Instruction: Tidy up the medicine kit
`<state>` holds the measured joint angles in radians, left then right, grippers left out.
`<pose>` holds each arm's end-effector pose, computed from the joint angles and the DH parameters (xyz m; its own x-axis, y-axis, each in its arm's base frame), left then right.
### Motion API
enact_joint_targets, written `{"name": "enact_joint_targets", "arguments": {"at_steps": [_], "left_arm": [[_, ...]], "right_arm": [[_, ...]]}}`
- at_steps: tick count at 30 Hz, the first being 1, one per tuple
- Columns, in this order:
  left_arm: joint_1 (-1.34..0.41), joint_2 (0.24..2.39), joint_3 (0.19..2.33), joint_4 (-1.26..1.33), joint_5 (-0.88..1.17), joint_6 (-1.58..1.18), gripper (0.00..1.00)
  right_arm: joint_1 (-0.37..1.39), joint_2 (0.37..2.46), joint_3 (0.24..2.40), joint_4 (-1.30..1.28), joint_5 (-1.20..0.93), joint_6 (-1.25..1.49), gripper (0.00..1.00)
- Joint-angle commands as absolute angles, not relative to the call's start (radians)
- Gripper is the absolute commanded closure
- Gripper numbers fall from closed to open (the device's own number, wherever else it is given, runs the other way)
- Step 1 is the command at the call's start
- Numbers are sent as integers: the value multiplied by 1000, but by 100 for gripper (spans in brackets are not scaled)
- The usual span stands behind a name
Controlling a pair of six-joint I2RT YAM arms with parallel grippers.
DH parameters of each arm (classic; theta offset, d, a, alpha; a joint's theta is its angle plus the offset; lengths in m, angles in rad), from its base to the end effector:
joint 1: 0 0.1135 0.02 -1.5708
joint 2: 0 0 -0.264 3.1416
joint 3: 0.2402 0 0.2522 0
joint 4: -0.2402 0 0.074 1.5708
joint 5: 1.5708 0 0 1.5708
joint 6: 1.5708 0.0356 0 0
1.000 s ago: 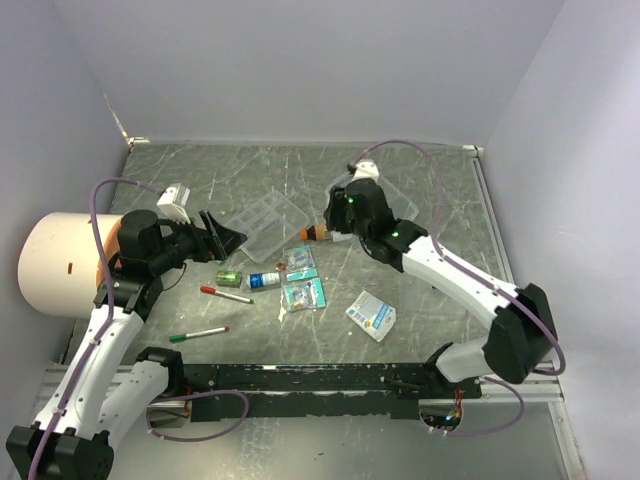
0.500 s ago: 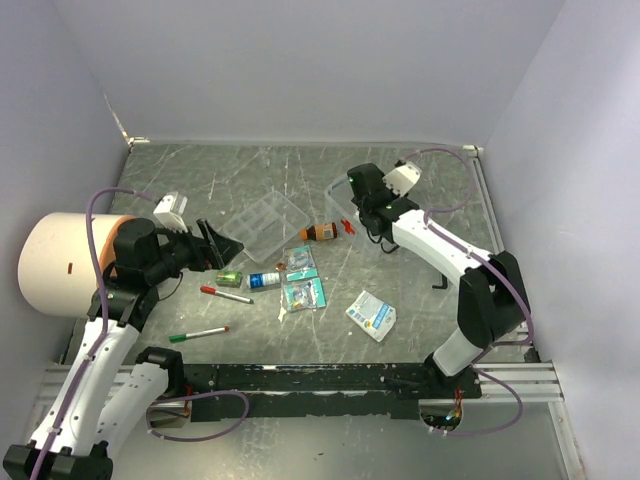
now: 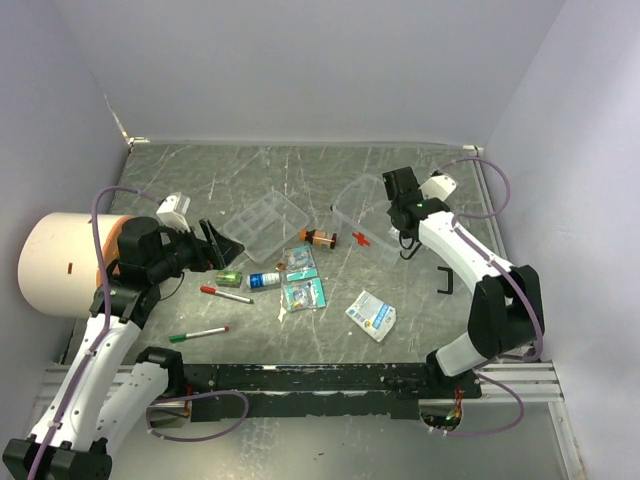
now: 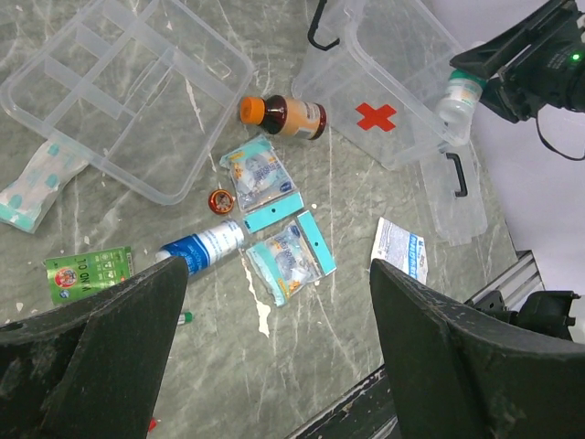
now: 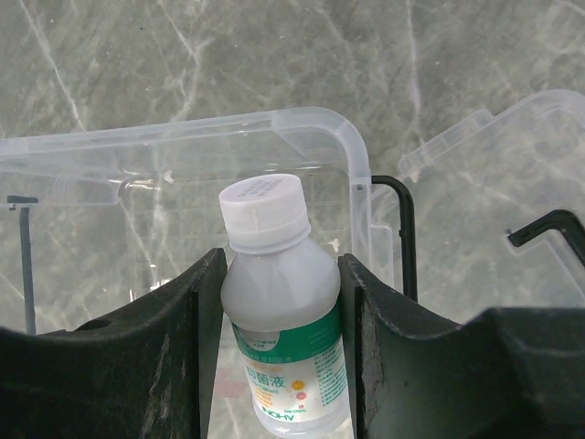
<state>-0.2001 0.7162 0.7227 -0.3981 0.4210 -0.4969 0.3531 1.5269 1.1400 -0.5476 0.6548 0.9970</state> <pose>0.1577 -0.0468 0.3078 -0.5918 -0.3239 -0.7382 0.3066 0.7565 -0.5777 0.3065 0.0898 0.2582 -0.3548 0.5792 -0.7339 0.6693 0.7055 0.2332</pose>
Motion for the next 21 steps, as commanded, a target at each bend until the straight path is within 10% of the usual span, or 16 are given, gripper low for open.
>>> {"name": "enact_joint_targets", "arguments": {"at_steps": [1,21], "left_arm": [[-207,721,725,-402,410,-484,9],[-207,732,731,-421,377,-479,8]], "right_arm": [[343,1476,1136,-582,677,908,66],[381,1779,1268,-378,454,1133,66]]}}
